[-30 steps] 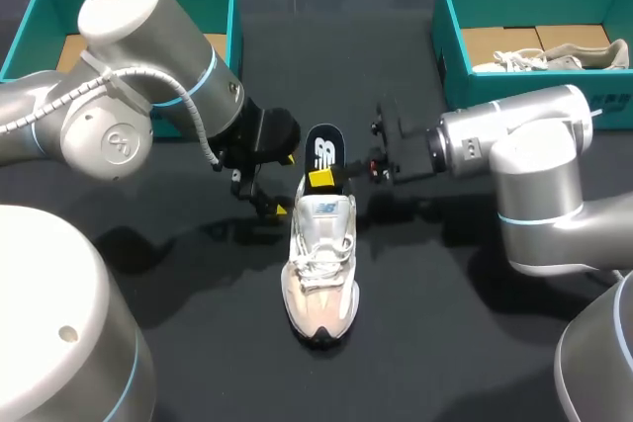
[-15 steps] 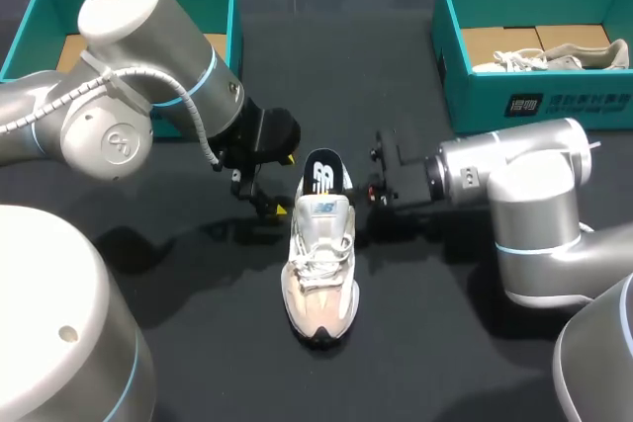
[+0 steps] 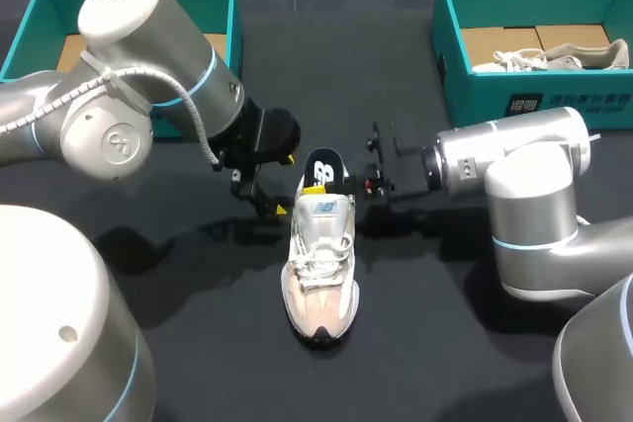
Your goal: Take the shoe out of the shoebox, open the shoe tongue, remove and reinsert the insole, then place the shoe into the shoebox
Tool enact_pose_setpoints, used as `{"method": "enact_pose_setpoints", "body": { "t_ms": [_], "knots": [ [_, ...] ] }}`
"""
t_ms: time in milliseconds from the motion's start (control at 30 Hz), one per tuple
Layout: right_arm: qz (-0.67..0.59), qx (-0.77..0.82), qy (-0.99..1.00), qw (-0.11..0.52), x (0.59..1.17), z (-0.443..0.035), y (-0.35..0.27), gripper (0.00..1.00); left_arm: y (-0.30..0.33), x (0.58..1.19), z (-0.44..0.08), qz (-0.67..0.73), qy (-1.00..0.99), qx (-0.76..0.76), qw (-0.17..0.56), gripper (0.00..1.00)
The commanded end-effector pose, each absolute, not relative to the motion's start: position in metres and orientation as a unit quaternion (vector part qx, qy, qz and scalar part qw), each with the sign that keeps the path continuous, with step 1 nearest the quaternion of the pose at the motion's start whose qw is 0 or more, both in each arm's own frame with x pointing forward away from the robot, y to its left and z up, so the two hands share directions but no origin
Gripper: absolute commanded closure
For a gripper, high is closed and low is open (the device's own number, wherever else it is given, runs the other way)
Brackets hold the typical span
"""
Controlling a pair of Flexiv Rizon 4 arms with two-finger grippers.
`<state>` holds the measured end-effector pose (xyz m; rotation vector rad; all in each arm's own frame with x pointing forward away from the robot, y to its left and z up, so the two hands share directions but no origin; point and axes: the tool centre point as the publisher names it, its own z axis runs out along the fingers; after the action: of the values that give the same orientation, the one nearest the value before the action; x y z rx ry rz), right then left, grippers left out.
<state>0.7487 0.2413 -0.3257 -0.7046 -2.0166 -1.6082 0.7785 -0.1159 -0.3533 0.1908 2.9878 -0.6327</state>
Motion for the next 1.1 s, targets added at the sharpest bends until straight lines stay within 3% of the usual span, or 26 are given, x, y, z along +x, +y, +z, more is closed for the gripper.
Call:
{"method": "enact_pose_setpoints", "body": {
  "t_ms": [33,700,800,833,1100],
  "knots": [
    [-0.582,-0.252,-0.739,0.226,0.752,-0.318,0.243,0.68,-0.116,0.778,-0.354,-0.205,0.976,0.062,0.042,0.0],
    [-0.59,-0.249,-0.739,0.209,0.769,-0.313,0.237,0.71,-0.116,0.778,-0.354,-0.205,0.976,0.062,0.042,0.0],
    [-0.59,-0.254,-0.737,0.212,0.769,-0.314,0.235,0.79,-0.116,0.778,-0.354,-0.205,0.976,0.062,0.042,0.0],
    [-0.589,-0.255,-0.737,0.214,0.77,-0.315,0.235,0.98,-0.116,0.778,-0.354,-0.205,0.976,0.062,0.042,0.0],
    [-0.57,-0.265,-0.735,0.253,0.761,-0.332,0.244,1.0,-0.116,0.778,-0.354,-0.205,0.976,0.062,0.042,0.0]
  ]
}}
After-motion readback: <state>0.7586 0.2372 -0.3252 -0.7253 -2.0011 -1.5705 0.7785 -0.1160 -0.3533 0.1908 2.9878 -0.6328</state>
